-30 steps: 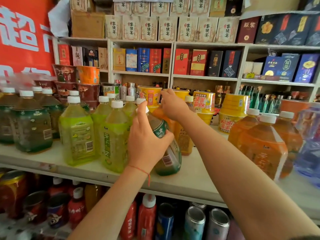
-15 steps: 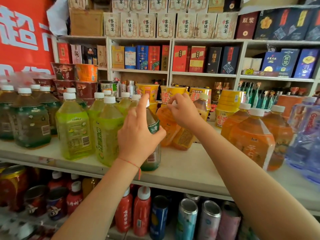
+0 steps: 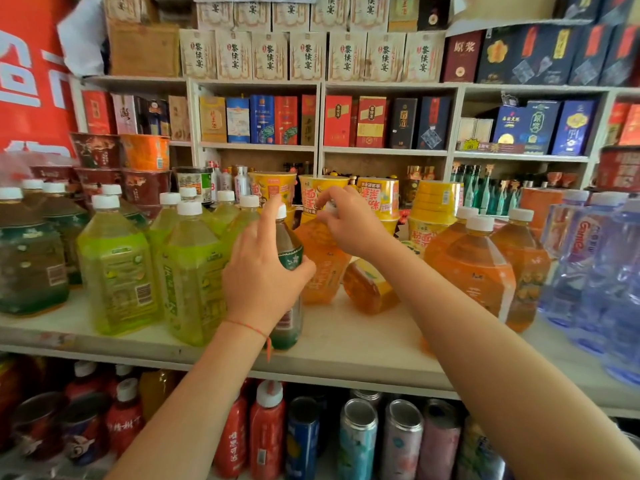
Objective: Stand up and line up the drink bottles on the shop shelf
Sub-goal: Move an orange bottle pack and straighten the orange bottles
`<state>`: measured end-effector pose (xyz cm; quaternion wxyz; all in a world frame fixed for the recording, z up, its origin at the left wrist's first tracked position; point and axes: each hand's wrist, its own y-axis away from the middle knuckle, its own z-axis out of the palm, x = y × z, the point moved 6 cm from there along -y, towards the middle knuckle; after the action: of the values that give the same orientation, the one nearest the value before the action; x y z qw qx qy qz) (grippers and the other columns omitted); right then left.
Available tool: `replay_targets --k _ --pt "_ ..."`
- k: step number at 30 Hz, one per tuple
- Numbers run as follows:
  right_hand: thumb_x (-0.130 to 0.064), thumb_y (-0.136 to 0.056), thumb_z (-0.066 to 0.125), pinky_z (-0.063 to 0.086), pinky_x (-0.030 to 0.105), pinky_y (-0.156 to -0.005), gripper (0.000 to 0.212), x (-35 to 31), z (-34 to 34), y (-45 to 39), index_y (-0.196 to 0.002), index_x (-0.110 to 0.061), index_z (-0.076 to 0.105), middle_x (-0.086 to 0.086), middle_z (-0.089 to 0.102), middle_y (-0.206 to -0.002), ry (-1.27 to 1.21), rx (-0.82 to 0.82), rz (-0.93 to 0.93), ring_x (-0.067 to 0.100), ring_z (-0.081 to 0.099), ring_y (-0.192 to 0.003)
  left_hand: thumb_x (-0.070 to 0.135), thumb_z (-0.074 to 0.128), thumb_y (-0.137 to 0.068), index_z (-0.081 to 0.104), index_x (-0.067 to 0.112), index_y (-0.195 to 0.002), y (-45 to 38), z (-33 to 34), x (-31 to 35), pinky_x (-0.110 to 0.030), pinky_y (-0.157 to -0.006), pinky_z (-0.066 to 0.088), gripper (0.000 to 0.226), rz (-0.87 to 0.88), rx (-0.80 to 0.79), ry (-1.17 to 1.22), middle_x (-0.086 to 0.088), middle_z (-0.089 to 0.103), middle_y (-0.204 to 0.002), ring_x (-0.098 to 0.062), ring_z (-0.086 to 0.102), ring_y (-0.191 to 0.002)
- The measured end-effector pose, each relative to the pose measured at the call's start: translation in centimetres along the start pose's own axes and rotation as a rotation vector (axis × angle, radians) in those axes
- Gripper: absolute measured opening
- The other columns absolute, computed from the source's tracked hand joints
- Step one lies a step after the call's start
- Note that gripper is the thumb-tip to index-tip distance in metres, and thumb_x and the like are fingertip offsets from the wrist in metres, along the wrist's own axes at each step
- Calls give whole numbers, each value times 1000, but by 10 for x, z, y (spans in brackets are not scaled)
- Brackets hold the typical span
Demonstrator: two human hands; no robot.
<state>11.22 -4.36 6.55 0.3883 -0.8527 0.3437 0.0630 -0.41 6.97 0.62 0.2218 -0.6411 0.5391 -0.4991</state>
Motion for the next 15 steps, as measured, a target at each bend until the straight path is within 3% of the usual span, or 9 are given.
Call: replay_targets --k 2,5,8,12,15 --pt "-19 -102 54 42 20 -58 22 0 -9 0 -124 -16 57 3 55 -115 0 3 13 15 54 -82 44 77 -77 22 34 -155 0 4 -2 -29 -77 49 95 -23 2 67 1 52 -141 -23 55 -119" --pt "-18 -103 52 38 14 -40 21 -7 -28 6 -123 -18 56 -6 55 -91 -30 -6 12 9 52 -60 41 80 -76 23 33 -154 2 5 -4 -33 -83 51 96 -38 25 143 1 54 -137 -23 56 -116" --pt "-19 -102 54 47 23 -47 20 -13 -51 12 -121 -20 58 -2 57 -99 -38 8 -7 11 54 -60 40 81 -76 24 33 -153 0 6 -4 -41 -92 53 96 -68 38 189 0 53 -139 -24 55 -120" --pt "-21 -101 55 48 24 -68 20 -12 -77 17 -120 -21 62 -1 60 -117 6 29 5 16 59 -95 42 81 -77 24 33 -153 -4 26 4 -47 -100 52 95 -86 3 238 0 51 -145 -26 52 -129" --pt "-20 -101 55 49 22 -71 20 -8 -90 26 -119 -21 64 -1 61 -117 49 13 29 15 58 -98 40 81 -80 26 29 -154 -11 46 13 -49 -107 45 93 -66 -14 267 -1 49 -149 -30 45 -135"
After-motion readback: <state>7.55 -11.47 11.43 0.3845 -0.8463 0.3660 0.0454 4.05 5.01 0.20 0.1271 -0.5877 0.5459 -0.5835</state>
